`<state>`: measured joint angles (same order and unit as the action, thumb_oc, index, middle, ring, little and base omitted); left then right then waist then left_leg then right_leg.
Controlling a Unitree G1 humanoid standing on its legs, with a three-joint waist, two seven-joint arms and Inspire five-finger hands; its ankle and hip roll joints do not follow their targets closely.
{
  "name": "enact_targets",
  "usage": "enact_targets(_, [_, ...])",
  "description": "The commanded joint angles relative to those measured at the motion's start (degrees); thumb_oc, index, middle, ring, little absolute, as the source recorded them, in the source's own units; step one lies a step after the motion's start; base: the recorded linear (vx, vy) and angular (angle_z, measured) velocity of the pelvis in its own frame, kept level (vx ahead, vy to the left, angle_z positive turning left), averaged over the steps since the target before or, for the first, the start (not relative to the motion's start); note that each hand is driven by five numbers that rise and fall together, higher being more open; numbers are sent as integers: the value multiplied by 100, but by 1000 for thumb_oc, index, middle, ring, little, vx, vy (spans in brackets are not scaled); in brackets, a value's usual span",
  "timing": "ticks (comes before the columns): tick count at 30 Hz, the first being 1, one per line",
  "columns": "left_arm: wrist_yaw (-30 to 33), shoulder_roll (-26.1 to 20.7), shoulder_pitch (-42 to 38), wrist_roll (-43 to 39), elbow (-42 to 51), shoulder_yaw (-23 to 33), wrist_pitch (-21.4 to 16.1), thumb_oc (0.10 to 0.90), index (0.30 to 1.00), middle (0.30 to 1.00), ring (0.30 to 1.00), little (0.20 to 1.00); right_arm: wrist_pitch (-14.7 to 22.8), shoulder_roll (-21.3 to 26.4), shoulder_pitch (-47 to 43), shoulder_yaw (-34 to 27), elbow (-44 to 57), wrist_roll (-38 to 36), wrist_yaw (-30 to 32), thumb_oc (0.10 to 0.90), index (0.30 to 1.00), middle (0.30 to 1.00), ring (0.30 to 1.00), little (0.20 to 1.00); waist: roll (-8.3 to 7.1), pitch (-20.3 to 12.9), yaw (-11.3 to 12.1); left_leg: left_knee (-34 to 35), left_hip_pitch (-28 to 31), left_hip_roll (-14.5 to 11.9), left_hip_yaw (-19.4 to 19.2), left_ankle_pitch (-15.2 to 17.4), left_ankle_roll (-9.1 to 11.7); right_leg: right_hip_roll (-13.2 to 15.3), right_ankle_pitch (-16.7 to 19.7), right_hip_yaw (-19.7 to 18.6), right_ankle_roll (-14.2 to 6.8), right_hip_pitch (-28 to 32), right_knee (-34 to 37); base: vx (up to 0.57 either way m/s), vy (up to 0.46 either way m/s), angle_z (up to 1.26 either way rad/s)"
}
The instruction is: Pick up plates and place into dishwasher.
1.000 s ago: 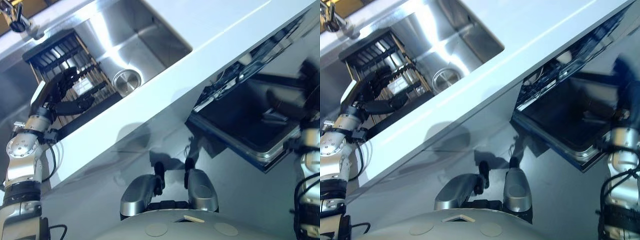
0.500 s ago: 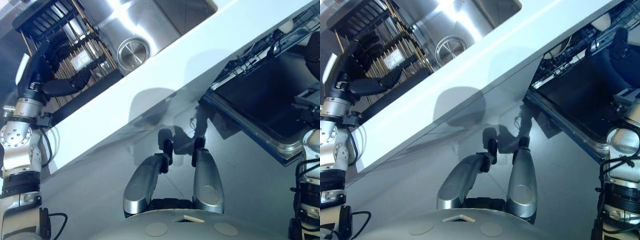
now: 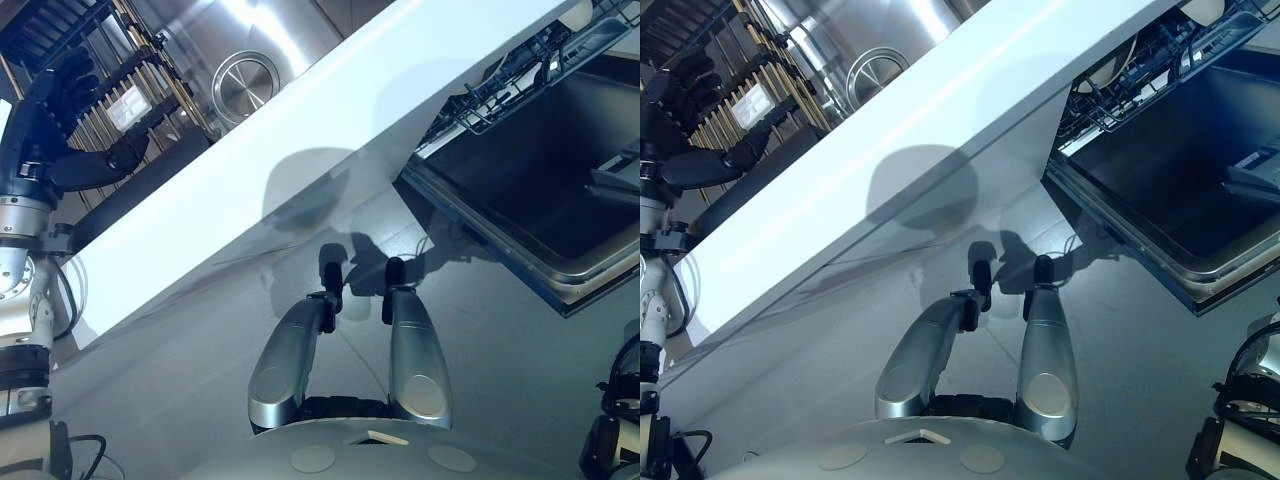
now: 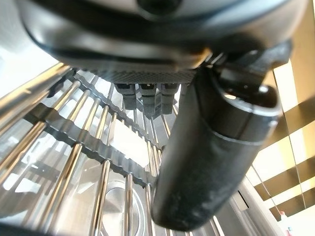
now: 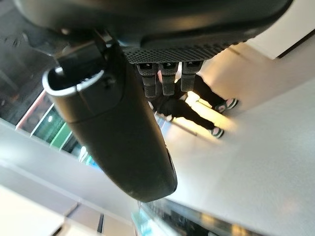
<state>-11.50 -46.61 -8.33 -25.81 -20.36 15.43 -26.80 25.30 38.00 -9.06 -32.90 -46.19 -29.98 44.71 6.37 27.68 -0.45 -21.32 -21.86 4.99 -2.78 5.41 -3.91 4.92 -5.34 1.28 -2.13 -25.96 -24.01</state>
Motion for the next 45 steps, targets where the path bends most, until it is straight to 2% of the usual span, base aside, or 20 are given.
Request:
enact_targets(1, [667,972,-270,-61,-266,-954,-388,800,900,900,900,900,372,224,-424,94,-40,-1166,-791,800,900,900,900,900,-175,212,-135,841,13,128,44,-503,25,-478,521,41,-122,-201,384,-32,-36,-6])
enact_targets(3, [694,976,-325,-74,-328,-985,-417,800,900,900,900,900,415,191,-487,191,-436,-1789,-1501,800,900,900,900,900,-121,212,-132,952,95,123,28,-539,38,-473,508,48,-122,-152,410,-16,-15,-9])
enact_targets(5, [729,958,-377,-80,-330,-1033,-398,800,900,900,900,900,300,123,-551,262,-525,-2534,-2455,800,900,900,900,900,-58,212,-139,1020,186,131,4,-557,54,-451,495,71,-119,-102,420,-4,4,-6])
enact_targets(6, [731,960,-389,-90,-319,-1036,-380,800,900,900,900,900,305,98,-561,281,-555,-2643,-2680,800,900,900,900,900,-43,212,-141,1032,207,133,-6,-557,55,-438,489,81,-117,-86,424,0,0,0])
enact_targets(7, [706,973,-419,-90,-302,-1020,-331,800,900,900,900,900,99,-18,-623,333,-550,-3125,-3716,800,900,900,900,900,-2,212,-141,1055,268,139,-27,-555,57,-395,478,114,-110,-33,440,9,25,-4])
enact_targets(8, [688,996,-423,-78,-286,-984,-294,800,900,900,900,900,-272,-167,-654,328,-521,-3658,-4748,800,900,900,900,900,17,212,-149,1049,308,150,-27,-543,54,-362,473,131,-103,-2,444,12,27,-7])
enact_targets(10, [599,994,-434,-97,-285,-903,-217,800,900,900,900,900,-1004,-404,-688,264,-540,-4219,-6450,800,900,900,900,900,15,212,-146,1022,372,158,-52,-517,45,-297,467,202,-100,68,445,30,11,-12])
enact_targets(13, [497,934,-463,-152,-253,-834,-98,800,900,900,900,900,-2362,-694,-721,207,-708,-4769,-8200,800,900,900,900,900,-14,212,-101,973,414,150,-93,-489,21,-206,489,322,-118,133,447,27,-32,-9])
enact_targets(15, [471,819,-506,-250,-213,-857,3,800,900,900,900,900,-2884,-750,-800,354,-648,-4784,-8904,800,900,900,900,900,-44,212,-58,924,450,136,-110,-456,8,-153,511,391,-121,207,480,30,-67,-11])
enact_targets(17, [516,724,-523,-234,-80,-920,121,800,900,900,900,900,-3226,-854,-891,701,-221,-4659,-9346,800,900,900,900,900,-91,212,-15,806,472,131,-113,-355,-3,-100,480,462,-125,281,481,52,-71,-15])
enact_targets(19, [636,636,-567,-207,116,-989,268,800,900,900,900,900,-3503,-1001,-979,1080,418,-4595,-9538,800,900,900,900,900,-155,212,24,673,373,136,-109,-356,-31,-66,550,492,-102,247,494,34,-84,-12])
enact_targets(23, [790,445,-788,-126,284,-1182,432,800,900,900,900,900,-3481,-1291,-1376,2193,1841,-4552,-9542,800,900,900,900,900,-293,212,136,409,140,115,-67,-241,-101,-49,537,563,-67,163,471,12,-100,-12])
enact_targets(28, [837,275,-1296,-117,147,-1459,492,800,900,900,900,900,-3344,-1532,-2265,3297,3458,-4511,-8857,800,900,900,900,900,-425,212,297,68,-291,139,-47,-171,-132,-43,548,677,-21,-142,338,-21,-64,-17])
enact_targets(31, [798,207,-1534,-116,89,-1560,540,800,900,900,900,900,-3100,-1713,-2710,3749,4426,-4475,-8361,800,900,900,900,900,-494,212,370,-331,-607,204,-18,-10,-167,-73,479,675,36,-378,136,-66,-51,-17])
enact_targets(36, [618,307,-1685,-40,-8,-1560,629,800,900,900,900,900,-2817,-1965,-3054,4224,5476,-4125,-7855,800,900,900,900,900,-572,212,489,-1316,-1001,257,-41,426,-215,-54,122,810,199,-625,-736,-2,-16,3])
enact_targets(38, [579,418,-1701,82,44,-1588,680,800,900,900,900,900,-2557,-2029,-3189,4370,5814,-3949,-7467,800,900,900,900,900,-583,212,533,-1868,-1171,280,-38,642,-254,-38,-107,834,289,-771,-1315,8,-2,-5])
enact_targets(41, [513,521,-1659,174,176,-1549,831,800,900,900,900,900,-2342,-2110,-3251,4374,6033,-3823,-7057,800,900,900,900,900,-579,212,566,-2491,-1310,292,-51,911,-305,-5,-383,849,387,-923,-1955,56,-9,47])
enact_targets(42, [513,521,-1656,174,179,-1546,833,800,900,900,900,900,-2342,-2111,-3250,4376,6037,-3821,-7054,800,900,900,900,900,-579,212,563,-2504,-1316,292,-50,919,-305,-3,-392,850,387,-928,-1968,193,-18,45])
enact_targets(43, [428,611,-1572,227,189,-1508,856,800,900,900,900,900,-2207,-2166,-3265,4330,6099,-3773,-6887,800,900,900,900,900,-573,171,596,-2857,-1281,330,-2,1194,-309,-35,-640,801,394,-913,-2296,103,-7,27])
enact_targets(45, [342,752,-1399,383,269,-1433,925,800,900,900,900,900,-2045,-2271,-3180,4364,6235,-3567,-6727,800,900,900,900,900,-582,67,591,-3216,-1462,355,-2,1222,-332,-41,-671,798,489,-1065,-2578,117,-9,7])
